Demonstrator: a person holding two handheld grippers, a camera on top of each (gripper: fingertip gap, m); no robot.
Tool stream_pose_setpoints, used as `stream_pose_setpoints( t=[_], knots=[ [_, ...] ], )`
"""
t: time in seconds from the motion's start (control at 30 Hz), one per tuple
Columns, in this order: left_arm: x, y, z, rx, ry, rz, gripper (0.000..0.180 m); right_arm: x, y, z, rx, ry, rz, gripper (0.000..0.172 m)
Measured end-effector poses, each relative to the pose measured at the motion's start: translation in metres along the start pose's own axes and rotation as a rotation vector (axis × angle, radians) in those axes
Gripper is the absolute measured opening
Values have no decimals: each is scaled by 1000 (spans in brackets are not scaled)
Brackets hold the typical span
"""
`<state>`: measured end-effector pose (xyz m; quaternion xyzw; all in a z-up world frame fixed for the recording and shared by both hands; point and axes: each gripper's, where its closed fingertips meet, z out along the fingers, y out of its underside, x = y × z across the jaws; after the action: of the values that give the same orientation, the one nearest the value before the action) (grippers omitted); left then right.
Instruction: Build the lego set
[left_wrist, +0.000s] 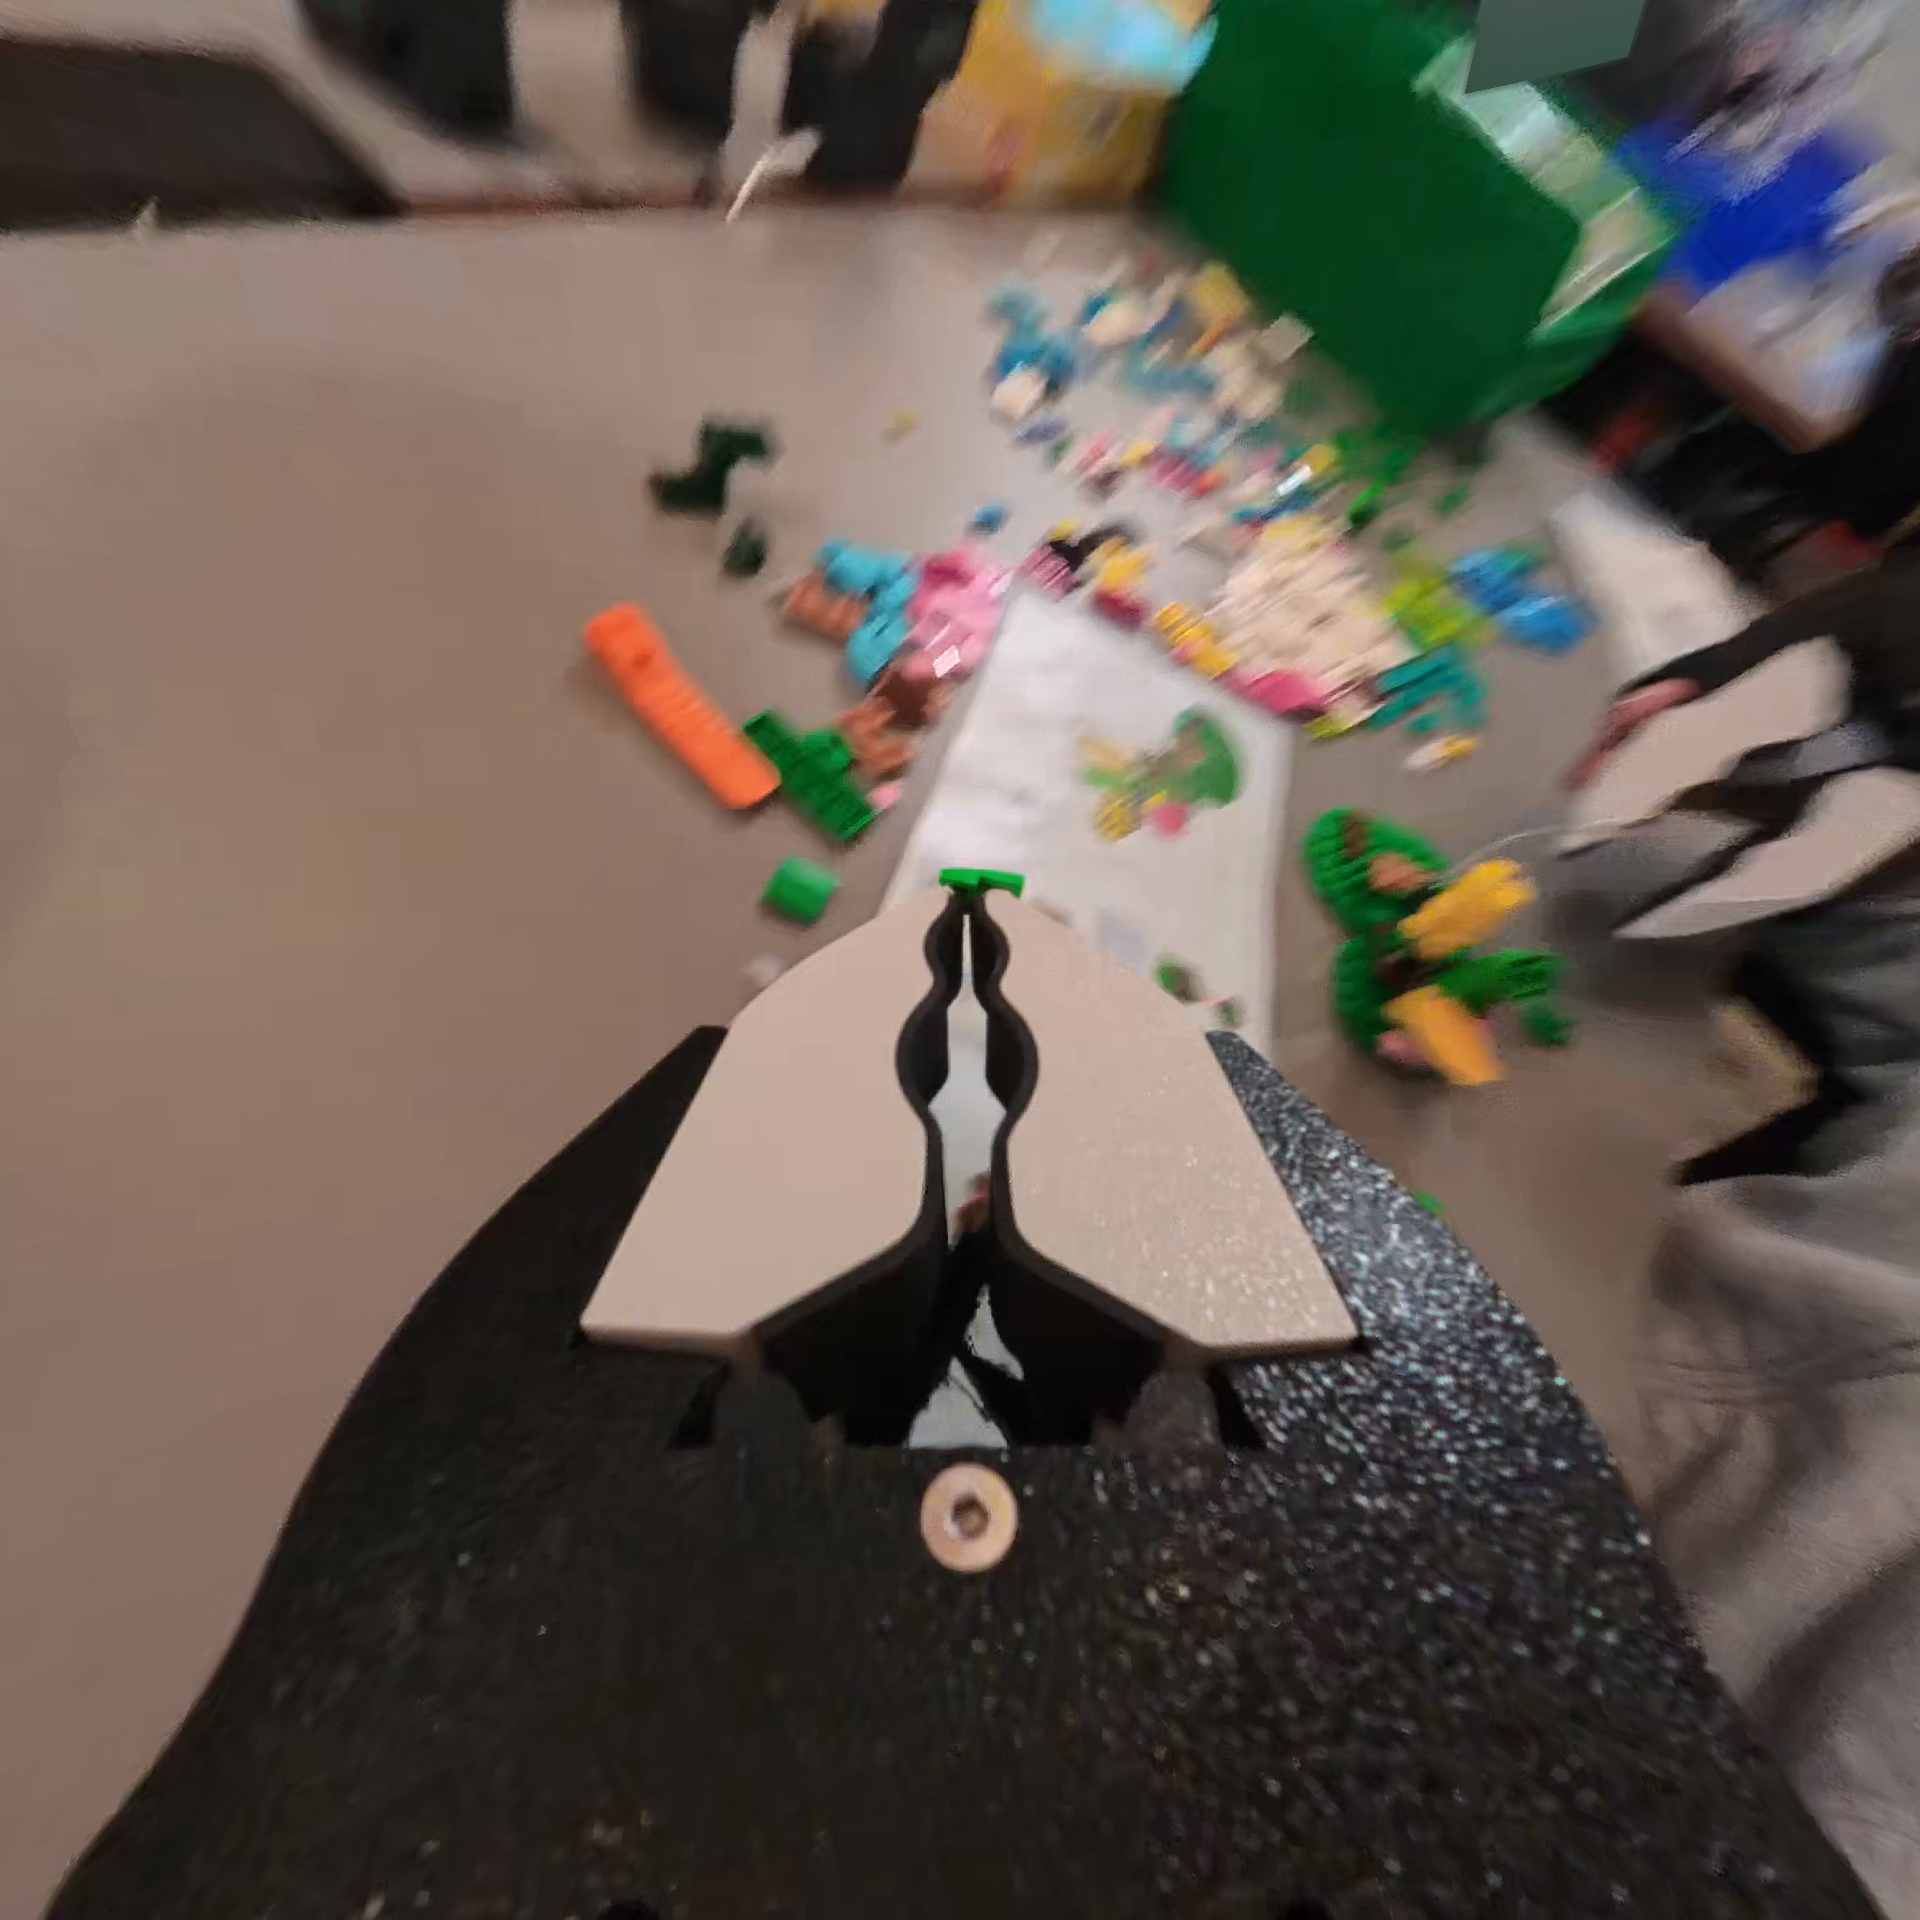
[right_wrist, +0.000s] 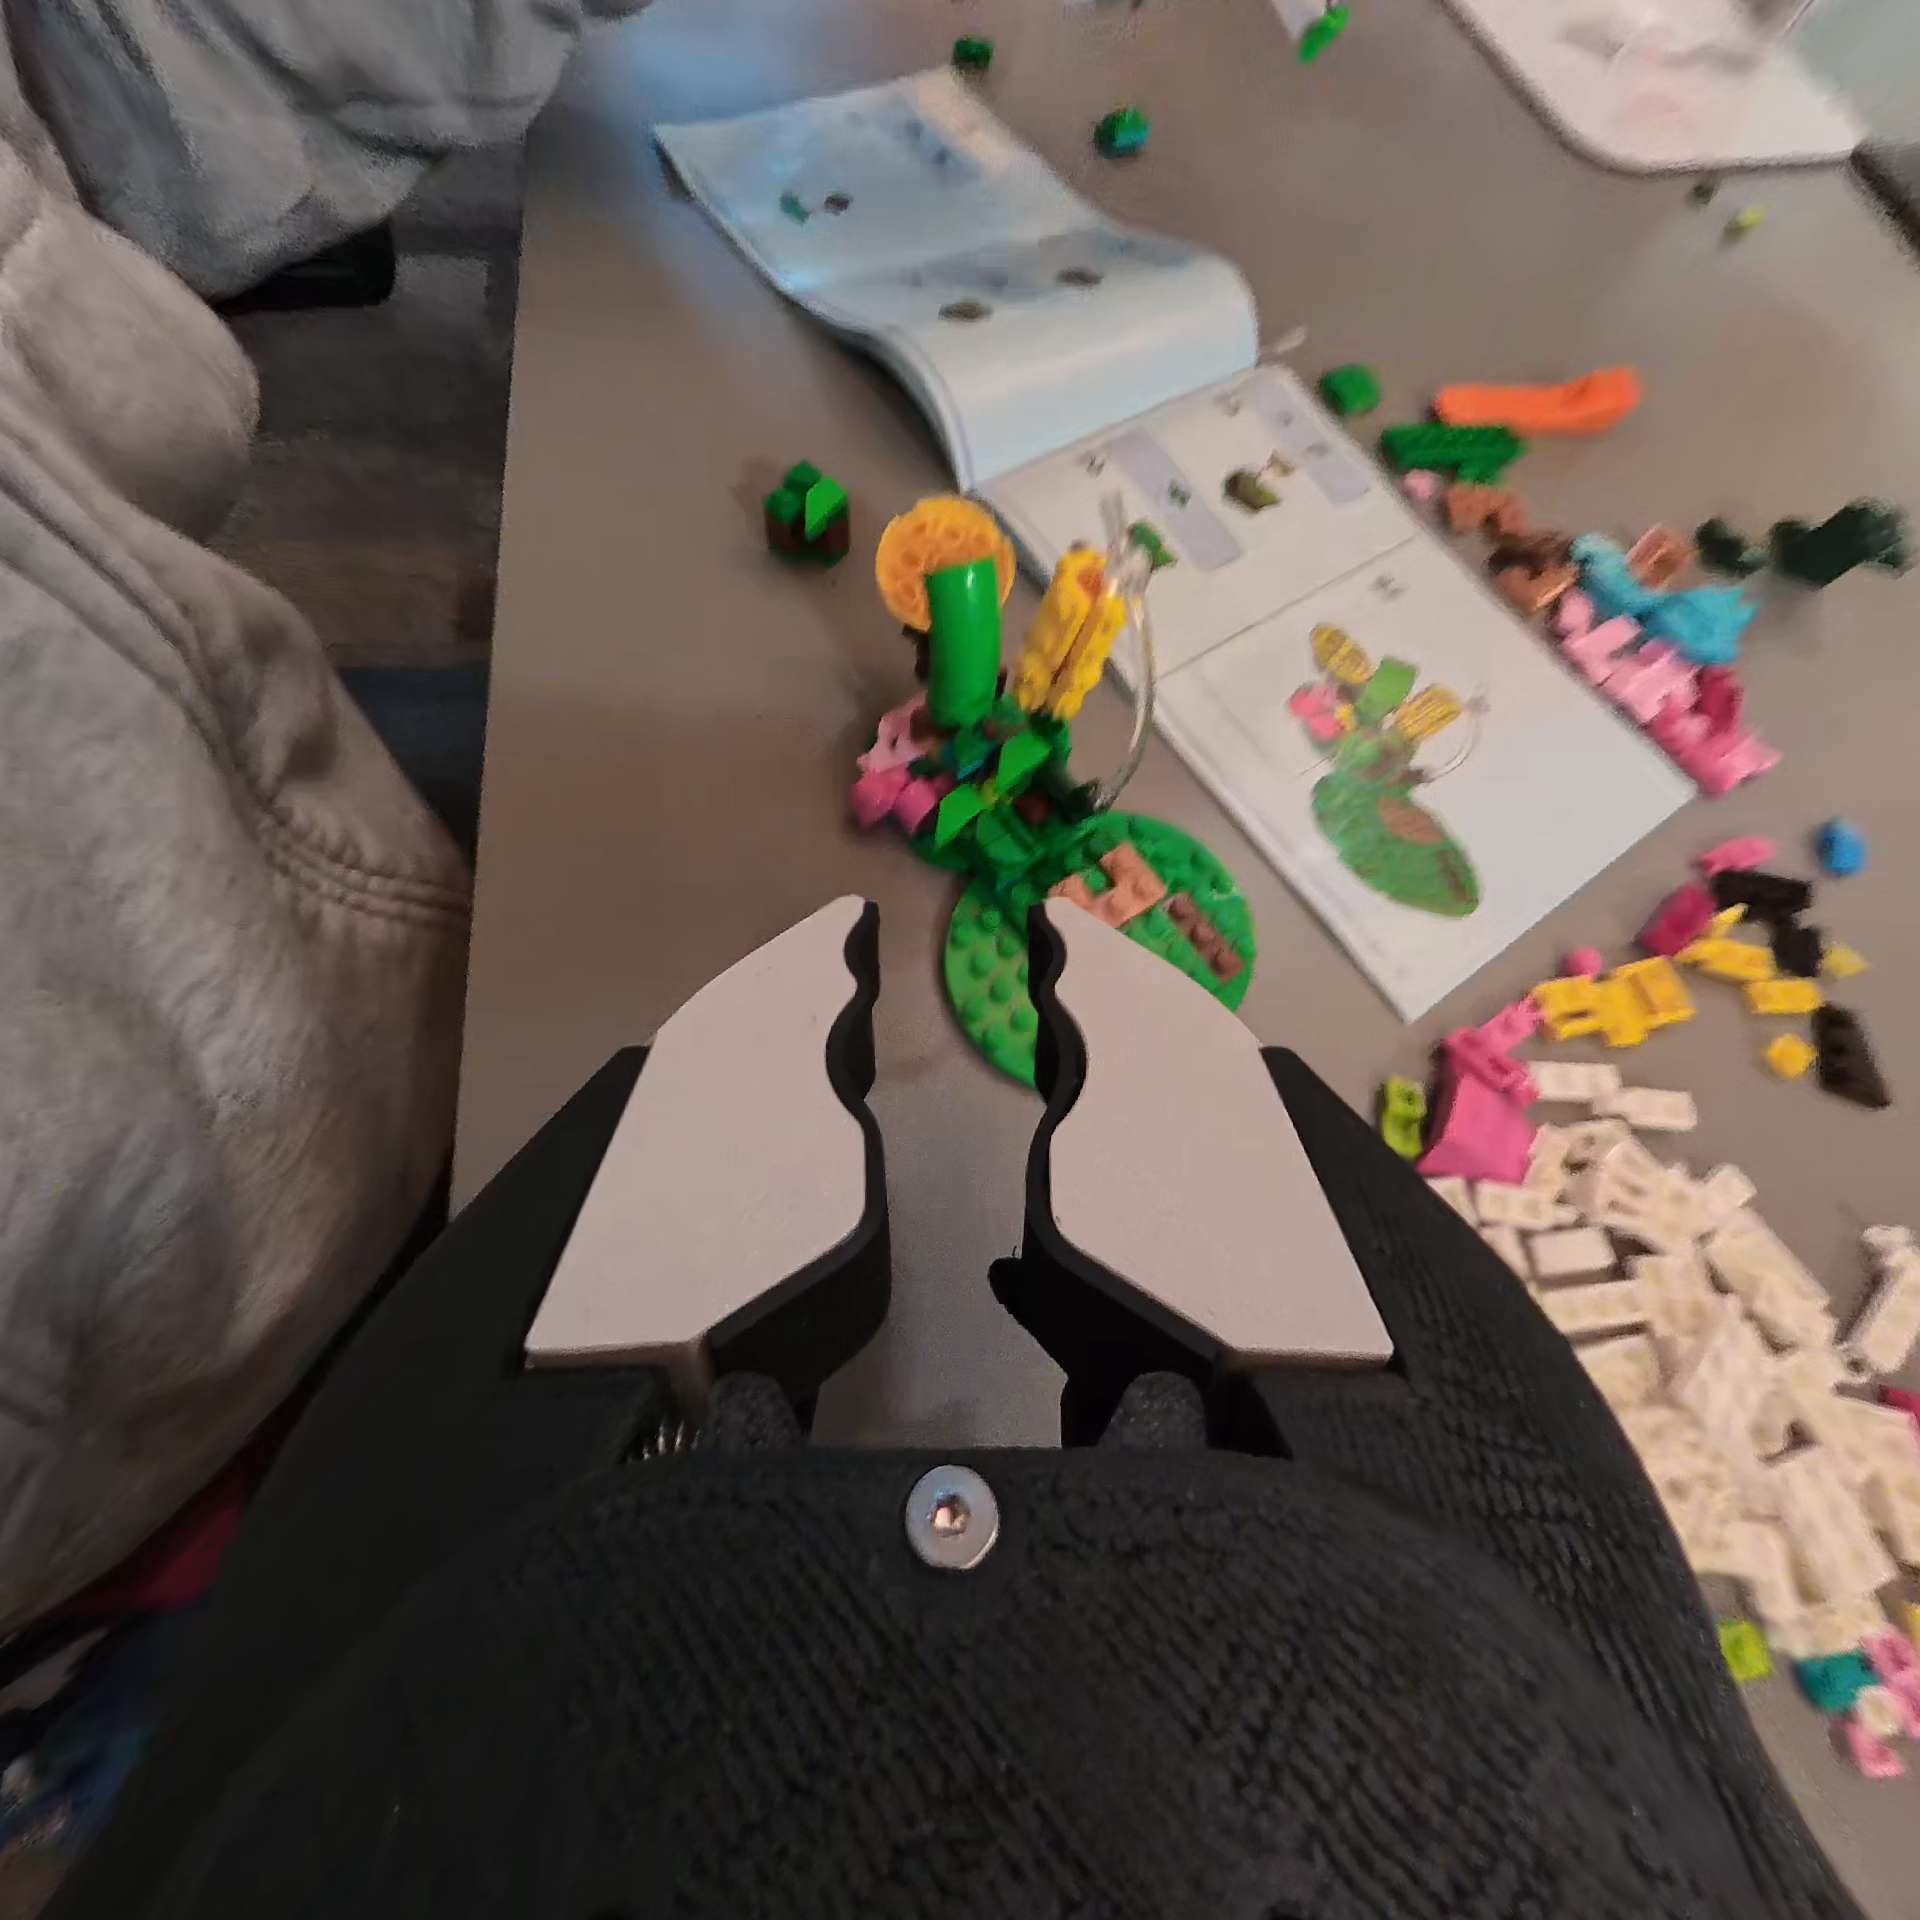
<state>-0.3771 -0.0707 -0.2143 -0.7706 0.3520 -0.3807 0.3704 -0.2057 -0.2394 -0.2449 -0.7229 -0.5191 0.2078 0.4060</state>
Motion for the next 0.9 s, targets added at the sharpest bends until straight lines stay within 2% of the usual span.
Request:
stream_pose_setpoints(
  t=[0.03, 0.13, 0.23, 0.33, 0.43, 0.63, 0.9],
  knots=[
    [16, -9, -3, 61, 80, -14, 1, 2, -9, 1, 23, 10, -21, 25],
    [76, -31, -12, 213, 404, -84, 0, 8, -46, 5, 128, 59, -119, 24],
    [122, -43, -22, 298, 675, -154, 0, 13, -93, 7, 264, 126, -242, 24],
    [154, -47, -23, 304, 865, -207, 0, 14, -133, 8, 368, 196, -391, 20],
    [178, -46, -24, 276, 1001, -242, 0, 10, -156, 9, 423, 229, -526, 16],
    [192, -43, -25, 228, 1077, -260, 0, 5, -168, 11, 443, 209, -626, 11],
    [186, -38, -20, 202, 1049, -277, 0, 4, -166, 12, 445, 229, -672, 20]
  ],
)
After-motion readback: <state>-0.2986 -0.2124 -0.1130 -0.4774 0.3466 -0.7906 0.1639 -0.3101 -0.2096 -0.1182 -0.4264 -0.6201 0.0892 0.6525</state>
